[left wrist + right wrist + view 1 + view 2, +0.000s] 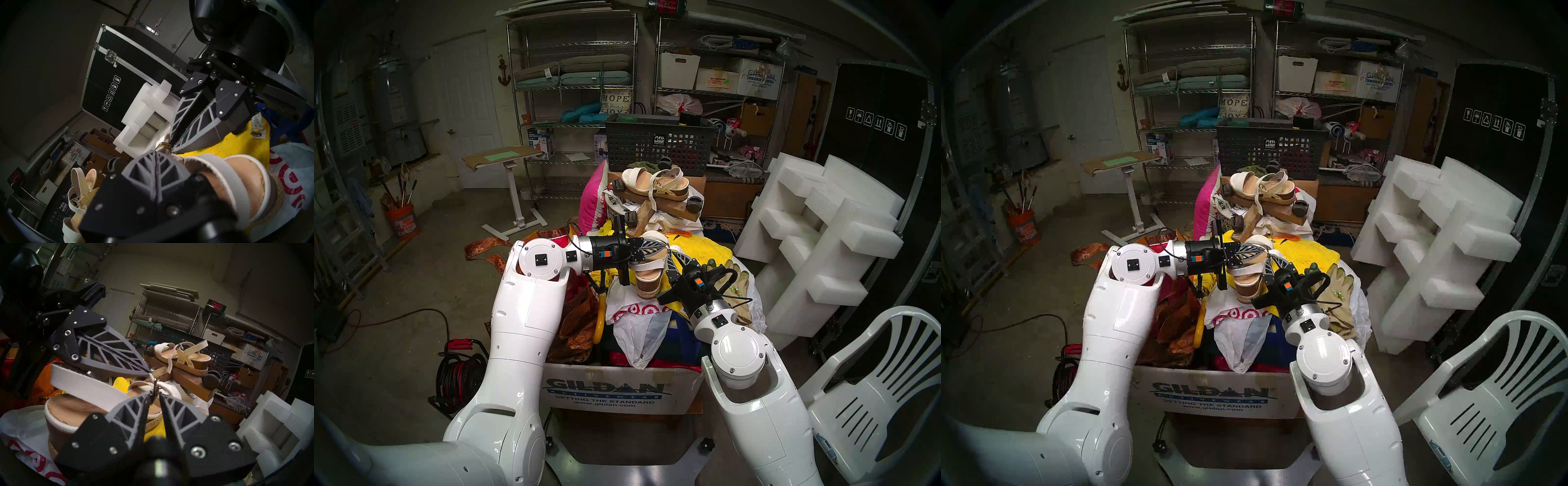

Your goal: Unbuckle a shoe

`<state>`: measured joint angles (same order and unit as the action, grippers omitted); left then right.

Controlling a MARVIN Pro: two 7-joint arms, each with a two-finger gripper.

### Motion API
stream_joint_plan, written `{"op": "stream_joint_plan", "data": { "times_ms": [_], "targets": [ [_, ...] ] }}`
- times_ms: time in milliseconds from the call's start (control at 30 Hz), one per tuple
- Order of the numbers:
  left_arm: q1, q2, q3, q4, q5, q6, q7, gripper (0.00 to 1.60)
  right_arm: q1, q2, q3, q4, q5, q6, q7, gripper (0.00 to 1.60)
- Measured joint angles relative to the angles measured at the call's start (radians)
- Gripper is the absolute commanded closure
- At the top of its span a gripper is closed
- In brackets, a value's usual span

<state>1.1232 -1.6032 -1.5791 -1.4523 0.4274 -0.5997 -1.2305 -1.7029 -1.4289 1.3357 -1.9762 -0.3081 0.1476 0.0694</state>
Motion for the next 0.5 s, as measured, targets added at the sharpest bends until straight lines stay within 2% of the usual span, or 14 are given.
{"op": "stream_joint_plan", "data": {
  "times_ms": [33, 100, 133, 167, 500],
  "targets": [
    [0.001, 0.0, 0.0, -0.002, -0.001, 0.001, -0.001, 1.6, 0.001, 0.0, 0.0, 0.001, 0.0, 0.0, 0.0, 1.07],
    [0.002, 0.0, -0.001, -0.005, -0.003, 0.003, -0.004, 1.6, 0.003, -0.001, 0.0, 0.003, 0.0, -0.002, -0.001, 1.25],
    [0.003, 0.001, -0.001, -0.006, -0.004, 0.003, -0.004, 1.6, 0.004, -0.001, 0.001, 0.004, 0.0, -0.003, -0.002, 1.51],
    [0.004, 0.001, -0.001, -0.007, -0.005, 0.004, -0.005, 1.6, 0.005, -0.001, 0.001, 0.005, 0.0, -0.004, -0.003, 1.6],
    [0.011, 0.011, 0.0, -0.015, -0.01, 0.0, -0.006, 1.6, 0.005, -0.015, 0.0, 0.006, 0.009, -0.014, -0.023, 1.6]
  ]
}}
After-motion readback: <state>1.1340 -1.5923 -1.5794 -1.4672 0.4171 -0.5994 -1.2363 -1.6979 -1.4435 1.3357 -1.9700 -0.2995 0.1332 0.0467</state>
